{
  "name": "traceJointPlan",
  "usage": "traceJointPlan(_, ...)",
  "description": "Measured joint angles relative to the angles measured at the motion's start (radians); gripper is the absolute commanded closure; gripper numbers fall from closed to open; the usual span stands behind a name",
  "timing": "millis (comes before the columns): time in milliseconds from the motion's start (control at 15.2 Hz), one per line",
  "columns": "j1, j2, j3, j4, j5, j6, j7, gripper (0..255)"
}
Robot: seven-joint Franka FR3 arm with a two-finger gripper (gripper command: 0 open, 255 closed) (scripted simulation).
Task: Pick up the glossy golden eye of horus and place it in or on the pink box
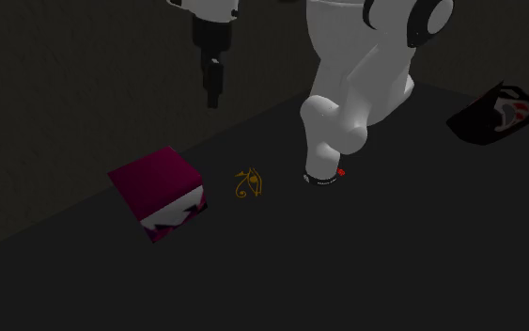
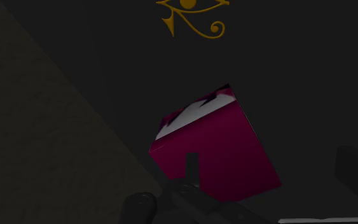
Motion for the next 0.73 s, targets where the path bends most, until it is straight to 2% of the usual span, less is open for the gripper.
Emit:
traceJointPlan(264,-0.006,-0.014,0.002,-0.074,0.005,0.044,0.024,0)
traceJointPlan(726,-0.031,-0.036,-0.004,-0.300,0.015,0.195,0.089,0)
